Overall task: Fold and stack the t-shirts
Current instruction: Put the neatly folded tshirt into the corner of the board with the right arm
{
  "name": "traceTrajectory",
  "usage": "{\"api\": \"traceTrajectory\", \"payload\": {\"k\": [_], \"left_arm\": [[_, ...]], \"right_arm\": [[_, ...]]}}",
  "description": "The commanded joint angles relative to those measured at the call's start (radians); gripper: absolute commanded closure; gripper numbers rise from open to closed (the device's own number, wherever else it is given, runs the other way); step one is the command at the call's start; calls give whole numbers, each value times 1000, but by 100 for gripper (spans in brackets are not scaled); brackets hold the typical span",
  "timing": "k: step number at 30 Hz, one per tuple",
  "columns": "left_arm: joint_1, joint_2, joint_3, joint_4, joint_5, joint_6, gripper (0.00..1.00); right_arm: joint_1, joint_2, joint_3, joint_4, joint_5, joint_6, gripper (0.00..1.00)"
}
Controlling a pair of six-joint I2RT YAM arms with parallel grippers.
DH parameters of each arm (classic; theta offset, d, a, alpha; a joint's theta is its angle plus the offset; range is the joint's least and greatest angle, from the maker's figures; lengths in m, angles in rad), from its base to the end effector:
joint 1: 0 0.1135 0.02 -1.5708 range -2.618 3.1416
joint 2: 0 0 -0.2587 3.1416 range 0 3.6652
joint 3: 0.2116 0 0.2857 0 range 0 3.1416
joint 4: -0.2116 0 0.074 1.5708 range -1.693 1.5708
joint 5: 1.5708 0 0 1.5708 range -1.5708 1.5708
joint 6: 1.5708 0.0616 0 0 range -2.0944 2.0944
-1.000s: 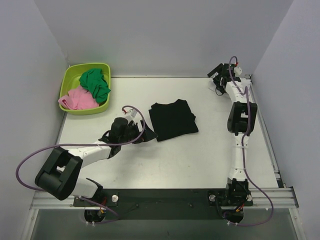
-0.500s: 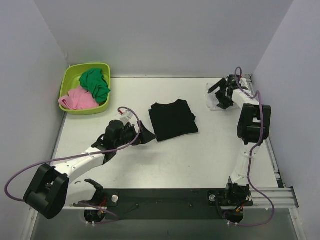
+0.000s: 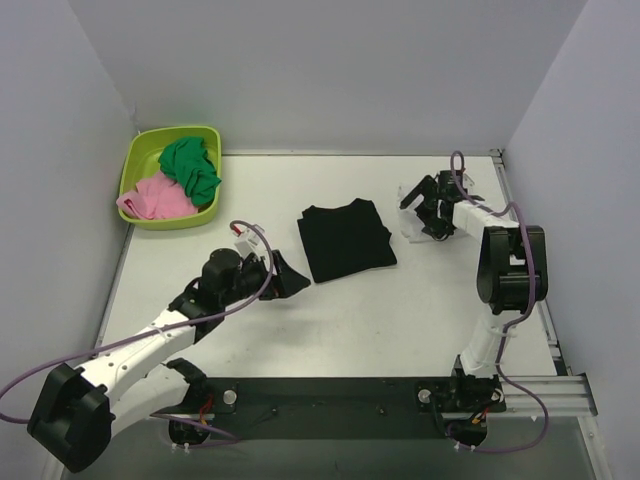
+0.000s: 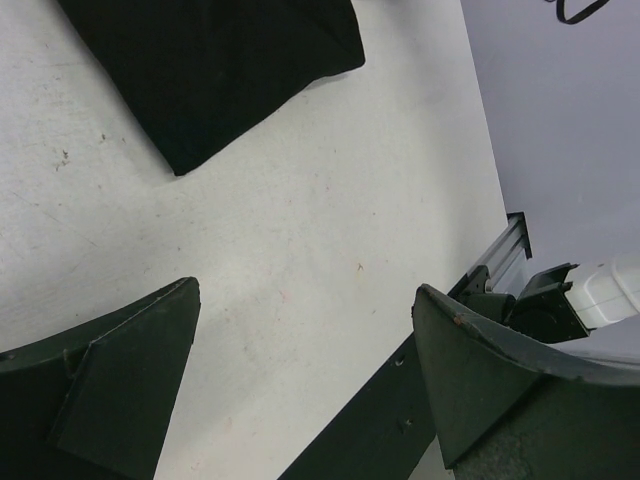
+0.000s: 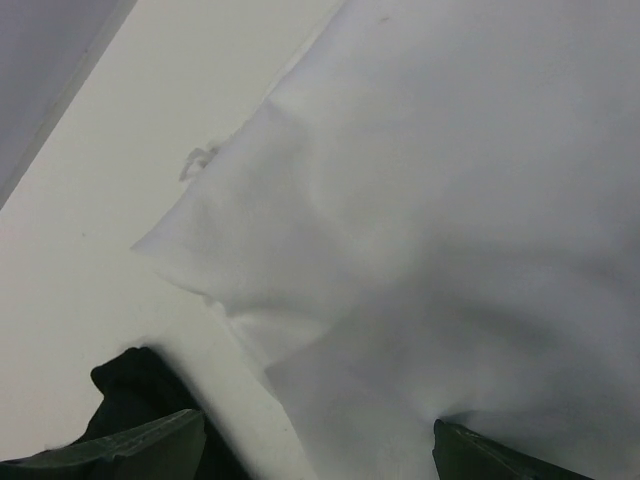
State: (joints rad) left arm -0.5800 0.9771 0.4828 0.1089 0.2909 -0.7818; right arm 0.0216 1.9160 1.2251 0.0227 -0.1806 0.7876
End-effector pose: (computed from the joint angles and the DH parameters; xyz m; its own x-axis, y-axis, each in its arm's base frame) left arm 0.2186 -0.1643 0.1982 -0.7497 -0.3157 -0.5816 0.3088 0.6104 -0.7294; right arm 0.4664 0.0211 0.1418 -0.5520 0.6854 -0.4749 0.3245 0.7012 0.6348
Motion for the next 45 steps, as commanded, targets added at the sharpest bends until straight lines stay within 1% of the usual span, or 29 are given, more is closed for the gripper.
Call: {"api": "traceTrajectory", "payload": {"k": [1, 6, 9, 12, 14, 15, 16, 17, 25, 34, 45], "left_arm": [[-27, 12, -9, -31, -12, 13, 3], [-55, 118, -24, 29, -30, -13, 3], [-70, 194, -15, 70, -50, -42, 3], [-81, 267, 20, 87, -70, -56, 3], [-86, 293, 37, 104, -75, -66, 3], [-90, 316, 59, 100, -78, -69, 3], [-93, 327, 74, 95, -90, -74, 6], [-96, 340, 89, 84, -96, -79, 7], [-116, 506, 235, 6, -136, -111, 9], [-126, 632, 312, -46, -174, -163, 9], [-124, 752, 375, -23, -183, -186, 9]], "right_arm": [[49, -98, 37, -4, 64, -105, 0], [129, -179, 112, -75, 174, -226, 0], [155, -216, 148, -102, 176, -277, 0], [175, -265, 140, -104, 176, -303, 0], [187, -301, 131, -104, 213, -327, 0], [187, -310, 128, -104, 213, -329, 0], [189, -327, 123, -102, 205, -330, 0], [189, -336, 120, -101, 205, -330, 0], [215, -403, 70, -89, 213, -332, 0], [218, -465, 2, -53, 214, -309, 0], [221, -508, -72, -32, 188, -303, 0]]}}
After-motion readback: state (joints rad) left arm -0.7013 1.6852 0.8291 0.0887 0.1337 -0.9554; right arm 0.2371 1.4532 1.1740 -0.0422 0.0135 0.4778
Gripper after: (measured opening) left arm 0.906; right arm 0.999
